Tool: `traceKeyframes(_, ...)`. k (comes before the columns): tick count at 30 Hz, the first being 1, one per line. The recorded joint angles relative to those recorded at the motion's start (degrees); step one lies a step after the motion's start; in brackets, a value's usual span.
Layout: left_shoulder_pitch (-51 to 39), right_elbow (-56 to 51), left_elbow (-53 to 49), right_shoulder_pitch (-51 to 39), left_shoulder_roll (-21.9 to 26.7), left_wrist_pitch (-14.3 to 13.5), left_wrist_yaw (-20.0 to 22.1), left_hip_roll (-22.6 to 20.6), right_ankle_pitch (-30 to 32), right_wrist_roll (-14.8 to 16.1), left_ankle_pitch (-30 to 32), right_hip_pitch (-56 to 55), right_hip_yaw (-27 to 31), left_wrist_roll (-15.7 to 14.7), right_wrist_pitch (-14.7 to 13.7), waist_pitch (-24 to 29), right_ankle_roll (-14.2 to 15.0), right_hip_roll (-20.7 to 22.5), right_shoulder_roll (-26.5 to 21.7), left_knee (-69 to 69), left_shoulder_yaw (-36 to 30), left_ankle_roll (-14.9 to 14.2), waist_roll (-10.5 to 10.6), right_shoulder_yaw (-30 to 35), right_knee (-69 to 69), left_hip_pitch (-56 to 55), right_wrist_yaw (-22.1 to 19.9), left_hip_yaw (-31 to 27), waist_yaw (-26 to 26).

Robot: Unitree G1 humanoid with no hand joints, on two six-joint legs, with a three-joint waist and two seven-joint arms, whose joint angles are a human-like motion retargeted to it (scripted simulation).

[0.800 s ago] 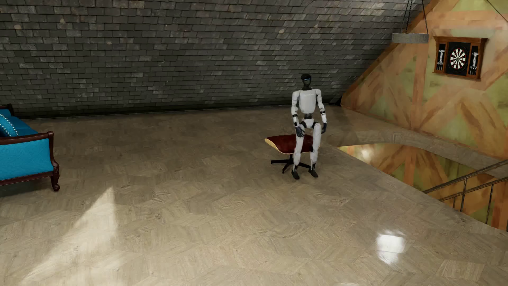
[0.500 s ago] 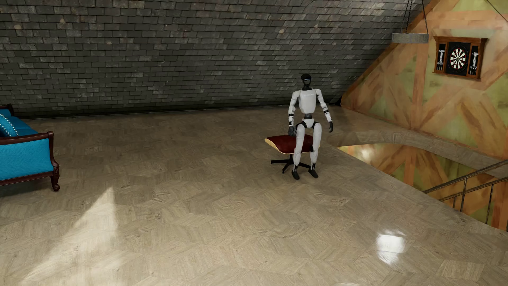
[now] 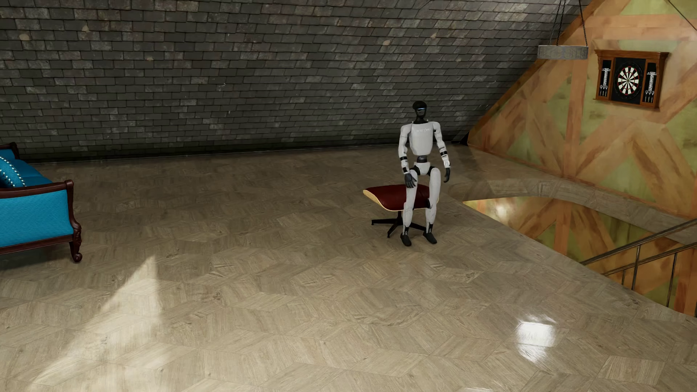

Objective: Sit down on the chair

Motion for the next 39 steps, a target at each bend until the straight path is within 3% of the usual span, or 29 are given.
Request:
traceKeyframes(4,-4.31,-3.94,-4.69,-5.01,0.59,1.05,-1.96,0.38,-0.63,-1.41,-0.52,-4.22,0.8,1.48,-0.67,4.27,-0.67,0.22,-2.35,6.26,-4.49,0.38,-0.1,4.63,5.77,-4.62,5.82,-0.37,0.39)
traceKeyframes(9,-13.85,-10.7,-11.24,-14.3,3.6,0.07,-1.55,2.6,-1.65,-3.89,-2.77,-15.4,2.52,2.77,-2.04,13.43,0.69,-0.5,-4.92,21.05,-11.64,-1.42,-0.21,12.46,16.81,-18.34,7.83,-1.24,0.54)
traceKeyframes(11,-17.77,-13.29,-13.56,-18.96,4.87,-0.19,1.77,3.24,-3.35,-5.15,-2.92,-20.29,2.91,2.49,-2.45,18.19,1.11,-1.17,-5.84,24.78,-14.37,-2.34,-0.35,18.04,21.16,-23.18,5.85,-1.42,0.5)
traceKeyframes(12,-19.83,-13.44,-13.79,-22.62,5.32,-4.79,1.45,2.92,-6.68,-4.96,-3.62,-22.92,4.49,3.05,-7.11,21.21,1.07,-1.83,-6.69,27.33,-15.73,-2.45,-0.92,17.5,23.98,-26.18,8.56,-2.23,0.52)
traceKeyframes(15,-26.21,-14.73,-17.68,-30.49,8.1,-6.64,2.1,4.4,-9.4,-7.48,-4.61,-30.83,4.81,4.29,-8.69,27.84,2.87,-4.09,-7.33,34.93,-20.75,-4.78,-1.28,25.31,31.54,-35.1,6.7,-2.82,0.64)
traceKeyframes(18,-33.16,-15.92,-26.1,-38.61,13.3,-9.37,0.76,6.04,-7.77,-9.52,-7.17,-41.12,5.71,6.0,-9.74,34.45,7.36,-6.75,-8.17,45.72,-25.66,-6.85,-2.24,32.16,41.83,-45.46,2.95,-3.77,1.11)
traceKeyframes(21,-38.35,-23.07,-38.18,-46.86,20.67,-13.99,5.53,8.02,-11.1,-10.39,-10.13,-50.99,7.89,5.37,-12.72,39.77,9.85,-8.58,-12.67,57.65,-28.24,-9.59,-2.43,38.82,53.07,-56.42,-2.94,-5.4,1.41)
traceKeyframes(23,-42.5,-30.16,-45.5,-52.43,25.47,-15.75,10.67,8.57,-13.45,-8.97,-11.94,-58.09,9.61,2.95,-13.69,42.92,10.56,-9.27,-17.48,65.23,-30.18,-10.83,-2.38,42.38,60.99,-63.96,-10.56,-6.85,1.63)
traceKeyframes(27,-47.64,-48.38,-61.13,-62.82,36.24,-18.28,21.29,9.71,-18.06,-2.95,-15.31,-71.39,13.46,-4.06,-14.54,47.19,11.3,-10.15,-29.79,80.47,-31.97,-13.85,-2.5,50.49,77.14,-77.42,-24.42,-9.31,1.6)
traceKeyframes(30,-49.11,-58.09,-70.47,-67.7,43.21,-20.22,26.88,11.18,-21.16,-0.23,-17.42,-79.06,15.79,-7.68,-15.52,49.61,12.05,-10.37,-36.88,91.55,-30.89,-15.5,-2.89,53.05,88.31,-85.46,-31.73,-11.33,1.54)
traceKeyframes(35,-47.3,-65.49,-78.3,-68.81,47.48,-21.21,29.87,11.38,-23.55,1.39,-18.58,-85.45,18.42,-9.65,-15.63,51.2,12.69,-10.68,-43.29,104.0,-26.8,-15.0,-2.97,52.2,100.84,-91.85,-35.44,-13.29,1.72)
traceKeyframes(39,-43.3,-62.78,-75.63,-60.67,44.18,-19.24,25.58,10.81,-22.24,-0.18,-18.01,-84.36,19.4,-7.56,-14.01,49.91,12.29,-10.65,-41.67,108.94,-22.93,-13.31,-3.06,43.46,105.5,-89.85,-31.19,-13.35,1.93)
